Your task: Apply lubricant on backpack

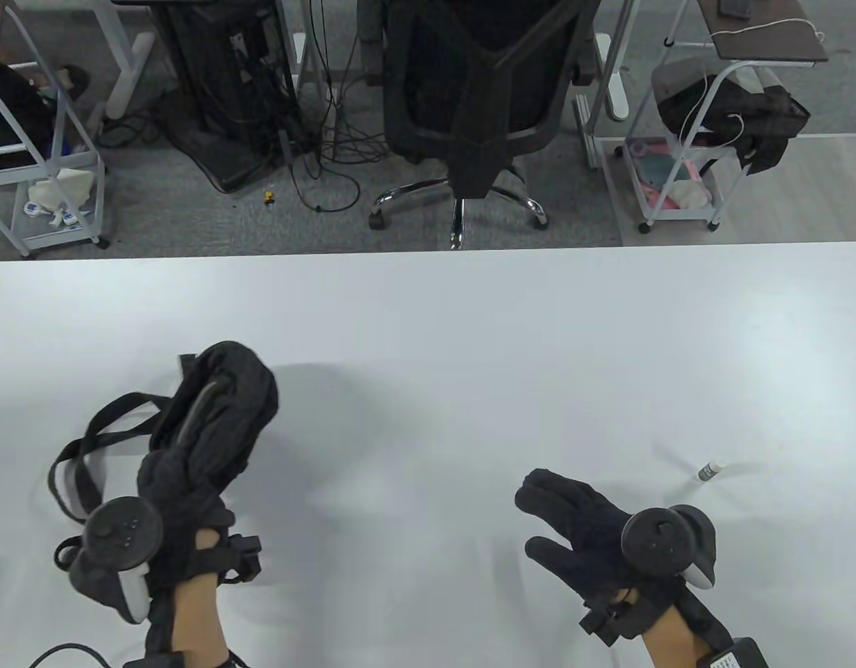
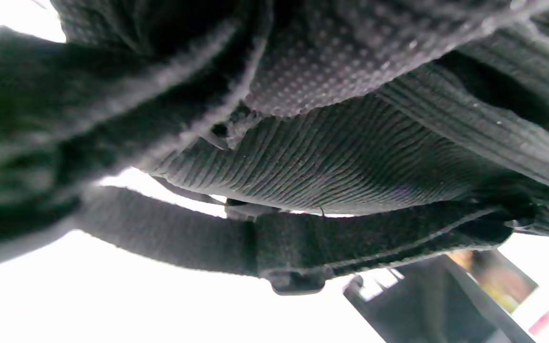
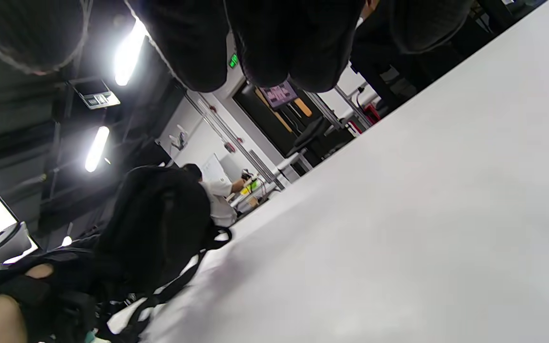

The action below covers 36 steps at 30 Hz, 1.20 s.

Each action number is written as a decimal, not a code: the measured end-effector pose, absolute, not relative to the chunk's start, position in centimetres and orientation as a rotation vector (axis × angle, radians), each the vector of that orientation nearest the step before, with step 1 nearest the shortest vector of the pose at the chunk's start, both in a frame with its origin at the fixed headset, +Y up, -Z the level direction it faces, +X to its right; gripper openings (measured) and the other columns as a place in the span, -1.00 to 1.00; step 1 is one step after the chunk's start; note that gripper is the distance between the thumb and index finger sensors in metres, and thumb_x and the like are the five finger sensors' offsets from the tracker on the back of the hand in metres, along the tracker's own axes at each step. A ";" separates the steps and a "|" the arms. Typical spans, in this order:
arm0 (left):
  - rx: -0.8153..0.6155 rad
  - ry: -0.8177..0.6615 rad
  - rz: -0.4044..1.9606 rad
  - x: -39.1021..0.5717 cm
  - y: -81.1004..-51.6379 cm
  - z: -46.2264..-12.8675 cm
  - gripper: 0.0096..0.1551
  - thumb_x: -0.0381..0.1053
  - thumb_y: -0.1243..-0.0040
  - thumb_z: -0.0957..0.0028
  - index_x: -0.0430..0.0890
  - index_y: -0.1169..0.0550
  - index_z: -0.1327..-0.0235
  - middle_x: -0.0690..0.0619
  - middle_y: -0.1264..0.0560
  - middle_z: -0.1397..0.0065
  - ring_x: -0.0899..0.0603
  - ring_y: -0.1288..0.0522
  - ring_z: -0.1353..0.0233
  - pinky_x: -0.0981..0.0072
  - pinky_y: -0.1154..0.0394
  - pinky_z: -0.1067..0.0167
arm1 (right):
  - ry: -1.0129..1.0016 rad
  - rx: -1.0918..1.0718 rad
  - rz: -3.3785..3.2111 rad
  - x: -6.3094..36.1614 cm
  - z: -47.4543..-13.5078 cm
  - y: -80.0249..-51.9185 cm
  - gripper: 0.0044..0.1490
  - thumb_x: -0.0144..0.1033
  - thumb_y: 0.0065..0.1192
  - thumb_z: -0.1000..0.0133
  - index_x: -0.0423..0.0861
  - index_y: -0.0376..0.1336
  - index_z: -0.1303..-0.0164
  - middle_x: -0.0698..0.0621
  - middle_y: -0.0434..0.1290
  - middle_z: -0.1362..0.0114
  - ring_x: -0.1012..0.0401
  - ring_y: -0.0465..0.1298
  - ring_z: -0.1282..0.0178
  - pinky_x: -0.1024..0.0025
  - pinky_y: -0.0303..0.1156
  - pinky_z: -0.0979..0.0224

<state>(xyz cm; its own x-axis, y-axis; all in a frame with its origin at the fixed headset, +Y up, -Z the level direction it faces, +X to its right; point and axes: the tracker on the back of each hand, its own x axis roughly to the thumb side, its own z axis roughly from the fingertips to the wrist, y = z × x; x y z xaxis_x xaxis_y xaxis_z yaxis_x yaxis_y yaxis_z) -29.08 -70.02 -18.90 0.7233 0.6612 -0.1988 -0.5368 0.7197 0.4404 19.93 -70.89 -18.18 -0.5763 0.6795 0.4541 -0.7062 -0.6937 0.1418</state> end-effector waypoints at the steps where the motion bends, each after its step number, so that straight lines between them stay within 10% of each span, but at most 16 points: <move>1: 0.347 0.280 0.646 -26.4 -69.9 -19.2 -0.46 -0.27 -0.46 0.08 -0.12 -0.63 -0.24 -0.31 -0.34 -0.52 -0.45 -0.56 -0.31 -0.12 -0.78 -0.04 | -0.079 0.623 2.245 20.0 -18.1 -70.7 -0.12 0.48 0.11 -0.05 0.22 0.22 -0.53 0.04 0.22 -0.68 -0.06 0.36 -0.67 -0.35 0.18 -0.54; 9: 0.060 -0.351 0.344 -10.8 -73.6 -20.4 -0.43 -0.24 -0.48 0.08 -0.09 -0.61 -0.27 -0.23 -0.35 -0.54 -0.44 -0.53 -0.37 -0.12 -0.75 -0.11 | -0.084 0.606 2.261 20.3 -18.2 -70.7 -0.12 0.49 0.10 -0.05 0.22 0.23 -0.53 0.04 0.23 -0.68 -0.06 0.36 -0.67 -0.34 0.18 -0.54; 22: -0.392 -0.553 0.052 -8.1 -77.5 -19.5 0.12 0.38 -0.09 0.01 -0.19 -0.04 -0.65 -0.30 0.18 -0.66 -0.61 0.05 -0.57 -0.56 -0.21 -0.36 | -0.041 0.580 2.279 20.2 -18.5 -71.2 -0.12 0.48 0.10 -0.05 0.22 0.23 -0.53 0.03 0.22 -0.68 -0.06 0.36 -0.67 -0.35 0.17 -0.54; 36: -0.074 -0.511 0.552 -13.0 -72.8 -19.9 -0.01 0.40 -0.09 0.02 -0.13 -0.30 -0.60 -0.26 -0.11 -0.67 -0.58 -0.20 -0.57 -0.58 -0.26 -0.34 | -0.246 0.345 2.222 26.7 -18.5 -68.1 -0.12 0.48 0.11 -0.05 0.22 0.23 -0.53 0.05 0.22 -0.69 -0.06 0.34 -0.70 -0.36 0.13 -0.57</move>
<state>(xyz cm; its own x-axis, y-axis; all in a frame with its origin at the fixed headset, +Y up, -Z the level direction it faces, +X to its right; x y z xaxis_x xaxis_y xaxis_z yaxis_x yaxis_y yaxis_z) -13.04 -72.80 -19.87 0.7304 0.5189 0.4440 -0.4830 0.8522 -0.2014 26.72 -68.11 -18.52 -0.5996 0.7295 0.3291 -0.7838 -0.6184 -0.0571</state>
